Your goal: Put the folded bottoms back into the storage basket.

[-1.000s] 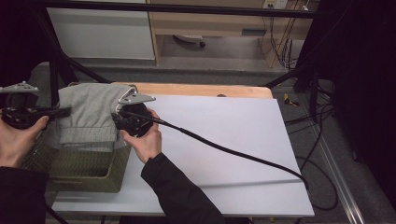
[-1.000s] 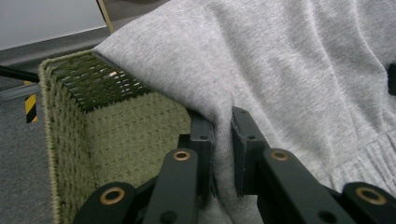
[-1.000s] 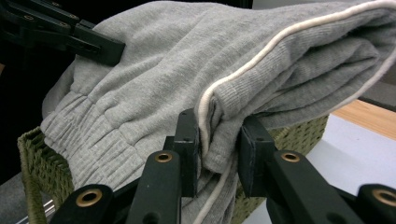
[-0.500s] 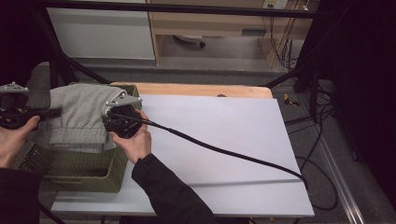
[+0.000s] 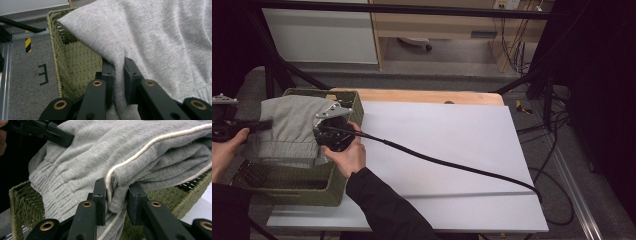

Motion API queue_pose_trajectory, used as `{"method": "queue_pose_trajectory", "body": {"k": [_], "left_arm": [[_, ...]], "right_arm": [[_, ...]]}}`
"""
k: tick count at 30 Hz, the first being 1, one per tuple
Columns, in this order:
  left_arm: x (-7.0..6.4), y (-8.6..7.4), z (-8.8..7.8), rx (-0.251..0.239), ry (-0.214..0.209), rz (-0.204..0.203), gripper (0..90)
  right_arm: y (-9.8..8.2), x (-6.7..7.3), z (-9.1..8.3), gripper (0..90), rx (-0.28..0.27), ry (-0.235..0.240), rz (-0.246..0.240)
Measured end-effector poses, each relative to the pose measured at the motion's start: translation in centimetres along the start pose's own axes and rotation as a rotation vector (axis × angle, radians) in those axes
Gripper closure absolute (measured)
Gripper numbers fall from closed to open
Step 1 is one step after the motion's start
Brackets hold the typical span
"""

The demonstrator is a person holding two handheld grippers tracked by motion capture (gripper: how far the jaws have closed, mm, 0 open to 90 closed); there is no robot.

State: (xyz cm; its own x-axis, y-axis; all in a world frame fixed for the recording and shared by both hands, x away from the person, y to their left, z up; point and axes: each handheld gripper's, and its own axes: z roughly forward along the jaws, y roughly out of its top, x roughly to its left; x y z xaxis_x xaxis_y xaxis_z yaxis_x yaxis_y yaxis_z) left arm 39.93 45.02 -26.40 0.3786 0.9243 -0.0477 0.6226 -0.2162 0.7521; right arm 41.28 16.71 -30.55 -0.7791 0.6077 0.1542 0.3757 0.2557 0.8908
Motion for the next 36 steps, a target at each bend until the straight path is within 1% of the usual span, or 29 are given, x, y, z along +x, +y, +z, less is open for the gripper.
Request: {"method": "queue_pose_trajectory", "body": {"k": [5,17,27,32,36], "left_arm": [[0.3,-0.7,0.4,0.005,-0.004,-0.008,80.6],[0.8,-2.5,1.4,0.027,-0.005,-0.016,80.6],[1.2,-3.8,2.8,0.056,-0.003,-0.031,80.5],[1.4,-4.1,3.6,0.072,-0.001,-0.037,80.5],[1.6,-4.1,4.1,0.08,0.006,-0.041,80.4]], "right_arm": [[-0.4,0.1,0.5,71.9,0.006,0.007,-0.002],[-1.9,0.3,1.7,71.7,0.041,0.014,-0.012],[-3.2,0.4,2.8,71.6,0.066,0.01,-0.013],[-3.8,0.5,3.3,71.4,0.082,0.008,-0.013],[-4.0,0.3,3.7,70.5,0.092,0.008,-0.012]]}}
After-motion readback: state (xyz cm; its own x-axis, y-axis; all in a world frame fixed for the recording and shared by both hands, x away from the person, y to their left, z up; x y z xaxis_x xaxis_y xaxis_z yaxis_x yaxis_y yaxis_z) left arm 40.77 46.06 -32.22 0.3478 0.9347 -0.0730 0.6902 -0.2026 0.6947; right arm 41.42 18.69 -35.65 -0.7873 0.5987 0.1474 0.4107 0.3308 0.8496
